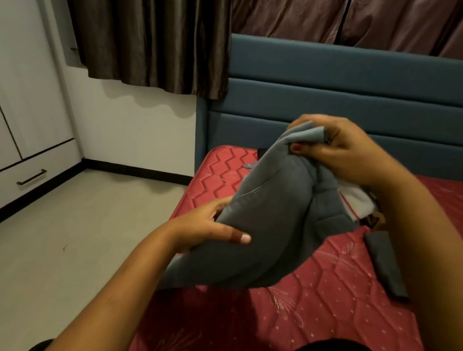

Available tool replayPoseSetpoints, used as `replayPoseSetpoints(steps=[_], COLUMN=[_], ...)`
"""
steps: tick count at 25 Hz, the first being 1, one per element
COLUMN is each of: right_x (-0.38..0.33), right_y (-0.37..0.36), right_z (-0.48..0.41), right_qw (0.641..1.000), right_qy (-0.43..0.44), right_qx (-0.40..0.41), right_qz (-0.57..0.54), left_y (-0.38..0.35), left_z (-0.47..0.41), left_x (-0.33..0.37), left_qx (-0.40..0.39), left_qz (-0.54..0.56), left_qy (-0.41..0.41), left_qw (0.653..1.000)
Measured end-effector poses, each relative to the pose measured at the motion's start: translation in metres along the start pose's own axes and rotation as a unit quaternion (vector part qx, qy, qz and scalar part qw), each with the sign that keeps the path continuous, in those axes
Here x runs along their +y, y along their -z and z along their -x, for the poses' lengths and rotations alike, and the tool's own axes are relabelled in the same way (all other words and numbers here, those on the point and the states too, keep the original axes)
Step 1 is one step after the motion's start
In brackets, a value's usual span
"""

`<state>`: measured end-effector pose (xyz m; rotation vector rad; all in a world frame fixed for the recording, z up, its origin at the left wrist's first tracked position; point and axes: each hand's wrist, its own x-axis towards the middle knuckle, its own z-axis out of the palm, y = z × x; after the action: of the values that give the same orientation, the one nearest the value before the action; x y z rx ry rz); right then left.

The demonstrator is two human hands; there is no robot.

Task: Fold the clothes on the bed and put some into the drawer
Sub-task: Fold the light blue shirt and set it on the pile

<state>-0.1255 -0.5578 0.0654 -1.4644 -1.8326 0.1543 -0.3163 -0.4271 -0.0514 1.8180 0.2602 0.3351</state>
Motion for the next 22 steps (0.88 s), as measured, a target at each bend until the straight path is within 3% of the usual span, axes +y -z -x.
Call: replayPoseSetpoints(steps=[5, 7, 11, 14, 16, 19, 21, 22], right_x=[-0.005, -0.002, 0.002, -0.002, 0.000, 0.024, 0.048, 0.058], right_y=[0.017, 0.016, 0.002, 0.000, -0.003, 0.003, 0.024, 0.038], right_z=[0.004, 0.006, 0.013, 0.016, 0.015, 0.008, 0.000, -0.005], right_qw=[0.997, 0.998, 0.999, 0.998, 0.999, 0.996, 0.984, 0.976], right_qy=[0.028, 0.016, -0.018, -0.017, -0.020, -0.075, -0.098, -0.094], right_qx=[0.058, 0.057, 0.043, 0.042, 0.026, -0.033, -0.022, 0.029], right_qz=[-0.037, -0.038, -0.019, -0.034, -0.039, 0.032, 0.144, 0.194], left_y=[-0.004, -0.012, -0.014, -0.002, 0.011, 0.051, 0.090, 0.109], left_z=[-0.004, -0.009, -0.022, -0.027, -0.031, -0.051, -0.076, -0.091], left_x=[-0.004, -0.018, -0.052, -0.099, -0.133, -0.146, -0.116, -0.091], left_qx=[0.060, 0.043, 0.013, -0.098, -0.100, 0.034, 0.228, 0.343], left_qz=[0.009, 0.020, -0.086, -0.294, -0.386, -0.450, -0.416, -0.369], left_qy=[-0.045, -0.014, 0.077, 0.199, 0.262, 0.298, 0.256, 0.204], left_qw=[0.997, 0.999, 0.993, 0.930, 0.879, 0.841, 0.842, 0.840])
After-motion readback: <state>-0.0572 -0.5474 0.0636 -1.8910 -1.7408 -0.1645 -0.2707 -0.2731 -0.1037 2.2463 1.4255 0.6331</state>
